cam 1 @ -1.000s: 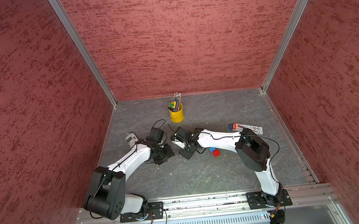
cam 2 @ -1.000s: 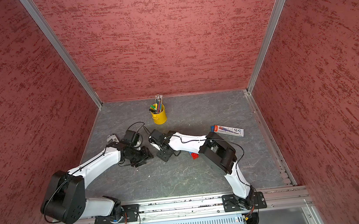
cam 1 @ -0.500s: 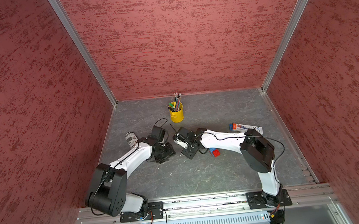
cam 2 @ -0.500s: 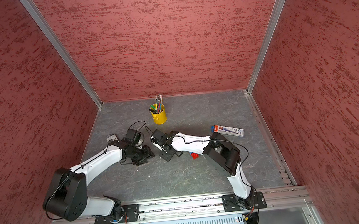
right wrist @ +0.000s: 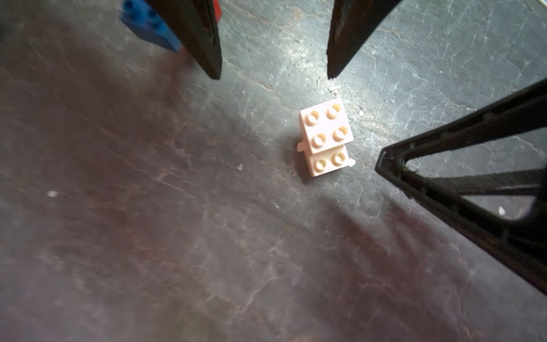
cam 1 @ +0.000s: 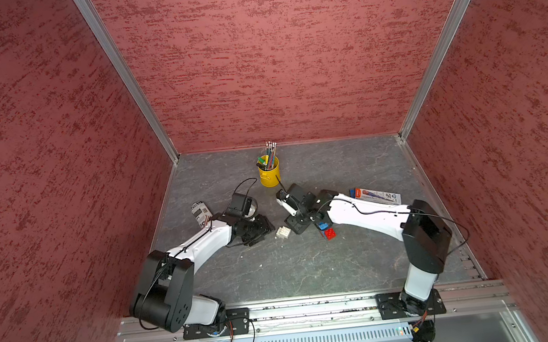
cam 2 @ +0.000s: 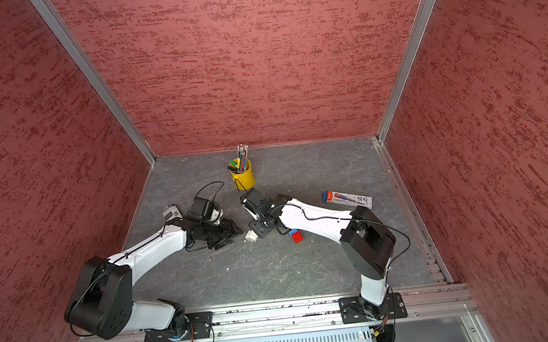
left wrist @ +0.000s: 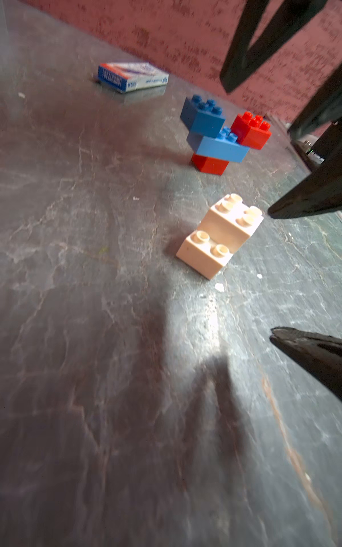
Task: Assemble the letter y with lego
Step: Pick up the lego brick from the center of the board.
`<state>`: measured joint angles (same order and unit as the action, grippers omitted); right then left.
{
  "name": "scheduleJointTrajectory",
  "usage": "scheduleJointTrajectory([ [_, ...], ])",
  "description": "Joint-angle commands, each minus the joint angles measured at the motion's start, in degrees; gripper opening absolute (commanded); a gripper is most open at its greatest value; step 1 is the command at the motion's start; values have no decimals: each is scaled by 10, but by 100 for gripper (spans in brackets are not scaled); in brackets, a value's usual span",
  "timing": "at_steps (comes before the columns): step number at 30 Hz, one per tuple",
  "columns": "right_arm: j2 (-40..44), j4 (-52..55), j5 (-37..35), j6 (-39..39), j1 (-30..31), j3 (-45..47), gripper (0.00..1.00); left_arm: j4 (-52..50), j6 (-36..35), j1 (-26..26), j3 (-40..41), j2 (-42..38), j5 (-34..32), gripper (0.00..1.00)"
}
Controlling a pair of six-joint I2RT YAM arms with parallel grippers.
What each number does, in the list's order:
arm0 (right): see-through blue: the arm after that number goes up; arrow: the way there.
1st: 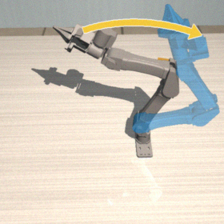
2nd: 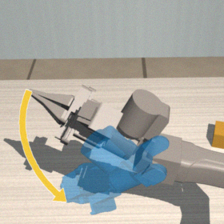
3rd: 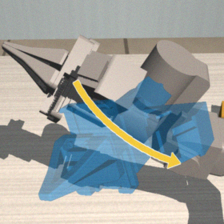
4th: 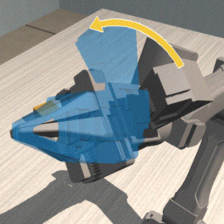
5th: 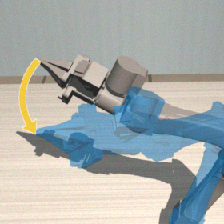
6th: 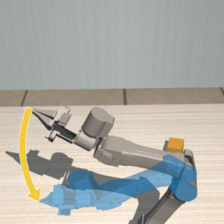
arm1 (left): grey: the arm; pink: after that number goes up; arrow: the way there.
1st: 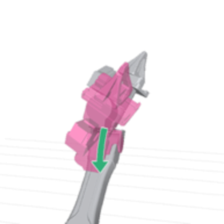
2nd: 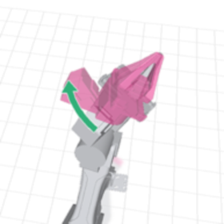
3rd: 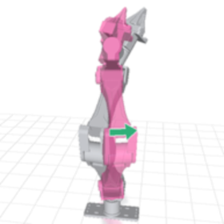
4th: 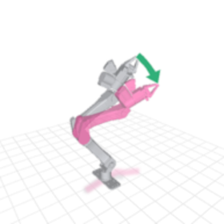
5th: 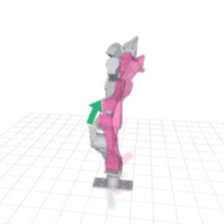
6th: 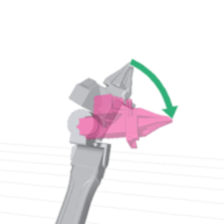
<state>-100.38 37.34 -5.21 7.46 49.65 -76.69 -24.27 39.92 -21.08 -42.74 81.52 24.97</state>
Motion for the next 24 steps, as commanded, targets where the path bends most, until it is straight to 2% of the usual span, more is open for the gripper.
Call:
scheduleJointTrajectory([
  [1,39,-31,-36,62,-17,30,60,107,20,17,33,-12,68,62],
  [10,109,-58,-47,118,-73,98,60,314,85,63,126,8,184,68],
  [15,119,-59,-52,128,-86,118,59,329,76,57,128,34,203,68],
  [24,128,-66,-55,139,-93,141,58,265,33,42,122,40,186,65],
])
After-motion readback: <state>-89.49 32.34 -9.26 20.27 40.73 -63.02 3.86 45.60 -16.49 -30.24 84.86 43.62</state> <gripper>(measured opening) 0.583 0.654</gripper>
